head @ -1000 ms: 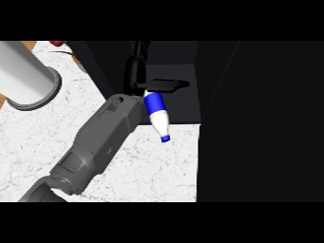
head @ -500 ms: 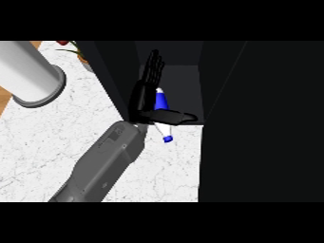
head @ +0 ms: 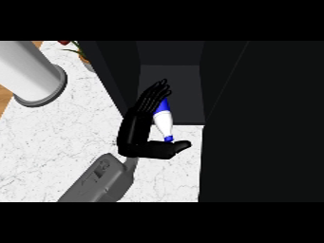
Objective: Pick up the bottled water, place it into the cabinet and close the cabinet
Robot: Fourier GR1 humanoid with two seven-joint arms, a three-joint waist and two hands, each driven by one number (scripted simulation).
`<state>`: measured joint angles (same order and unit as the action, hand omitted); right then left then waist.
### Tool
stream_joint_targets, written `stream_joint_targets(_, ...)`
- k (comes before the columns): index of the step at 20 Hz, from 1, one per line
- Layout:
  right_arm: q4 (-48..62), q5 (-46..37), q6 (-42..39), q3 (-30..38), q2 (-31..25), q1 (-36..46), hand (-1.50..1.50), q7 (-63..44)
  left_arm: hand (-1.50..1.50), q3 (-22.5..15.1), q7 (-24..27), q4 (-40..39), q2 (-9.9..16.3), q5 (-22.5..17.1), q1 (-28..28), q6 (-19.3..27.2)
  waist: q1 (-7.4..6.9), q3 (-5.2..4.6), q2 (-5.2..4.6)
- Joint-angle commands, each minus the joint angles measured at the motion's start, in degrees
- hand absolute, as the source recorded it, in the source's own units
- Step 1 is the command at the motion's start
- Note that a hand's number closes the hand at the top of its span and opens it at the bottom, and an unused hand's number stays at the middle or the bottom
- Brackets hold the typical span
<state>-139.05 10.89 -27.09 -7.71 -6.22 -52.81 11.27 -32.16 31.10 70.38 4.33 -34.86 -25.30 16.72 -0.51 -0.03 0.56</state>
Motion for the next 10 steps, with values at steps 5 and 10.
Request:
stream_joint_targets(5, -8.3, -7.3, -6.5, -3.3, -7.6, -2.0, 1.5, -2.3, 1.5, -2.1, -4.2, 15.0, 6.9, 0.1, 11.6, 0.7, 0.02, -0.04, 0.05)
stream_joint_targets(10, -10.2, -12.1, -10.7, -8.7, -10.0, -3.3, 1.5, -0.5, -1.5, 0.0, -2.5, 22.8, 14.3, -1.3, 21.1, -2.0, 0.03, -0.06, 0.14)
